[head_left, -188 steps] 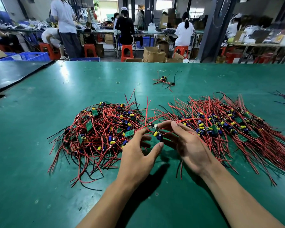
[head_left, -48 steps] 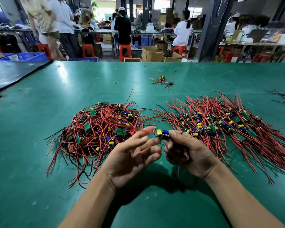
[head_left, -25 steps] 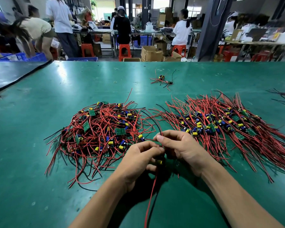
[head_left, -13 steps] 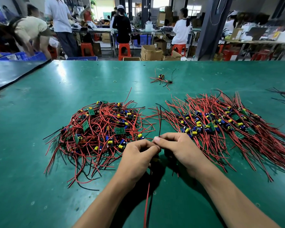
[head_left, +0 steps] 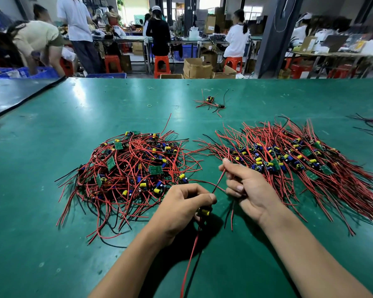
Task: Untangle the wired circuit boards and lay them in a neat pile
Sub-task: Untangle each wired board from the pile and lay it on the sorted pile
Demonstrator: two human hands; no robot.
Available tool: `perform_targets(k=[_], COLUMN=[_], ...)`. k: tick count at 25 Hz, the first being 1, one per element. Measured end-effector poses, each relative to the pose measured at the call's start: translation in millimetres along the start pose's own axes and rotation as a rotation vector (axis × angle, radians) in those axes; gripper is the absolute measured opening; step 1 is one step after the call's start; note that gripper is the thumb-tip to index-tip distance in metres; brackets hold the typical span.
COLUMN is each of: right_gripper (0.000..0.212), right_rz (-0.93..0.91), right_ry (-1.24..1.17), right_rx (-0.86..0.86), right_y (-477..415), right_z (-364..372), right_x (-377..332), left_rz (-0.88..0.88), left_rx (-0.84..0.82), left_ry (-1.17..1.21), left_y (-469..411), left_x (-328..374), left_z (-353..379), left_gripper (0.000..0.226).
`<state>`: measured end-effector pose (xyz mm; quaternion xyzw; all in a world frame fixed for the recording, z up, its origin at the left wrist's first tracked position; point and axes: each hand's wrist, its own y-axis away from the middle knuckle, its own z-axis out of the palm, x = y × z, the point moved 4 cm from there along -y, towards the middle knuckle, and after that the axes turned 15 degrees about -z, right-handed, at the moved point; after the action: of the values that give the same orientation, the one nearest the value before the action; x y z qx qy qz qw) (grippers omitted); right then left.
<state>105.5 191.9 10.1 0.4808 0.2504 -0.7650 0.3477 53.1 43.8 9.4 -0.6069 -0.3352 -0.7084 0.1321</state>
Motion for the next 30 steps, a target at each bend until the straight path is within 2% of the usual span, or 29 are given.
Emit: perform_targets(k=[6, 9, 11, 14, 16, 18, 20, 23, 30], right_gripper=[0.022, 0.025, 0.027, 0.032, 0.024, 0.016, 0.017, 0.022, 0.024], right_rz=[0.131, 0.161, 0.116, 0.079, 0.108, 0.15, 0.128, 0.03, -0.124], right_ry=[-0.287, -0.237, -0.105, 0.022, 0.117, 0.127, 0.118, 0.137, -0.012], right_rx=[0.07, 0.056, -0.006, -0.189, -0.357, -0.427, -0.378, -0.223, 0.088], right_y=[-1, 0, 1, 5, 12, 18, 17, 12, -2], right_z=[-1, 0, -1, 0, 6, 12, 13, 12, 0], right_x=[-3, -1, -1, -3, 1, 9, 12, 10, 5], left_rz=[-0.022, -0.017, -0.026, -0.065, -0.072, -0.09, -0.102, -0.081, -0.077], left_rx=[-0.083, -0.096, -0.085, -0.031, -0.013, -0.025, -0.03, -0.013, -0.098], left_ry=[0.004, -0.069, -0.074, 0.058, 0.137, 0.212, 0.257, 0.205, 0.116], left_y=[1, 2, 3, 1, 0, -1, -1, -2, 2], left_x=[1, 0, -2, -3, -4, -5, -5, -2, 1], left_z=[4, 5, 6, 2, 0, -2, -3, -4, 2], left_gripper=[0.012, 0.013, 0.014, 0.015, 0.013, 0.013, 0.012, 0.016, 0.018])
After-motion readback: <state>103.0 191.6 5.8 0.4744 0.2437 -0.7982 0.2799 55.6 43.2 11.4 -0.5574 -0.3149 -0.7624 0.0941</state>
